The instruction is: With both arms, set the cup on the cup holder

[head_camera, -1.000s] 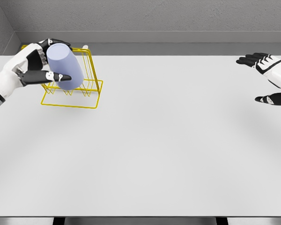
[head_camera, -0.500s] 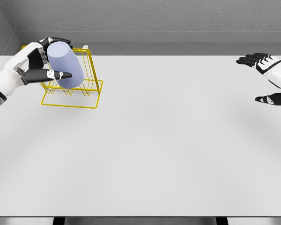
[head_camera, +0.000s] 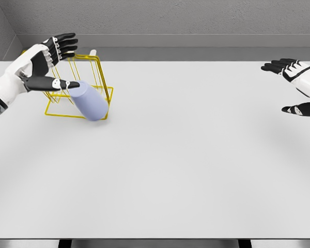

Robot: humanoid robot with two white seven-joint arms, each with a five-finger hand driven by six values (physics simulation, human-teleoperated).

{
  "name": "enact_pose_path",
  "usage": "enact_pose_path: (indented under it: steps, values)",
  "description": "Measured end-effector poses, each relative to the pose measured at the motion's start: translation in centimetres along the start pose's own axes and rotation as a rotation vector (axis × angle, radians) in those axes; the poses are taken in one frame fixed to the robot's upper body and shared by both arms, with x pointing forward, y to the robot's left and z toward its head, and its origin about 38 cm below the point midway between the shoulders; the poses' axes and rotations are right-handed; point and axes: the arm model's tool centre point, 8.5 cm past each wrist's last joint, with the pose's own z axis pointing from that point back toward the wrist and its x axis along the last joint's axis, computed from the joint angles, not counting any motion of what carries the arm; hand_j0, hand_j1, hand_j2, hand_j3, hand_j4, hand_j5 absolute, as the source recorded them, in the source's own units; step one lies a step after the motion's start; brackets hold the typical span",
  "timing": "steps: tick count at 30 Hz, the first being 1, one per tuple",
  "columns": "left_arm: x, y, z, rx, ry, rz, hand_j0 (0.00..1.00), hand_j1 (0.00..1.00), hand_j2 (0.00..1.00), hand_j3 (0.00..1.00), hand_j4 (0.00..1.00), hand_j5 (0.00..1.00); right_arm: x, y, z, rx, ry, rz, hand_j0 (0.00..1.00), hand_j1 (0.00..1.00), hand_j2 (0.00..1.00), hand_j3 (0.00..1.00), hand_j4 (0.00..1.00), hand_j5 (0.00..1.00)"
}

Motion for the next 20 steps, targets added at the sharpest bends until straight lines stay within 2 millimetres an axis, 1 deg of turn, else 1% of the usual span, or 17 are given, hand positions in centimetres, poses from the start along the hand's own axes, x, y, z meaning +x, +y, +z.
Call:
enact_pose_path:
  steps: [8, 11, 14, 15, 17, 20]
  values:
    - [0.7, -0.3, 0.0, -0.014, -0.023, -0.007, 1.0, 1.0, 1.0, 1.0, 1.0, 1.0, 0.0, 0.0, 0.0, 0.0, 0.0, 0.0, 1.0, 1.0, 1.0, 1.0, 1.0, 1.0]
    - [1.1, -0.6, 0.3, -0.022, -0.067, -0.01, 1.0, 1.0, 1.0, 1.0, 1.0, 1.0, 0.0, 0.1, 0.1, 0.002, 0.001, -0.002, 1.0, 1.0, 1.0, 1.0, 1.0, 1.0]
    - [1.4, -0.7, 1.5, -0.024, -0.145, -0.019, 1.0, 1.0, 1.0, 1.0, 1.0, 1.0, 0.0, 0.1, 0.1, 0.001, 0.001, -0.002, 1.0, 1.0, 1.0, 1.0, 1.0, 1.0]
    - [1.3, -0.8, 2.0, -0.024, -0.167, -0.019, 1.0, 1.0, 1.0, 1.0, 1.0, 1.0, 0.0, 0.1, 0.1, 0.001, 0.001, -0.002, 1.0, 1.0, 1.0, 1.0, 1.0, 1.0]
    - [0.4, -1.0, 3.7, -0.023, -0.198, -0.015, 1.0, 1.0, 1.0, 1.0, 1.0, 1.0, 0.0, 0.1, 0.1, 0.001, 0.001, -0.002, 1.0, 1.0, 1.0, 1.0, 1.0, 1.0]
    - [0.5, -0.3, 5.2, -0.013, -0.222, -0.041, 1.0, 1.0, 1.0, 1.0, 1.0, 1.0, 0.0, 0.1, 0.1, 0.001, 0.002, -0.002, 1.0, 1.0, 1.0, 1.0, 1.0, 1.0]
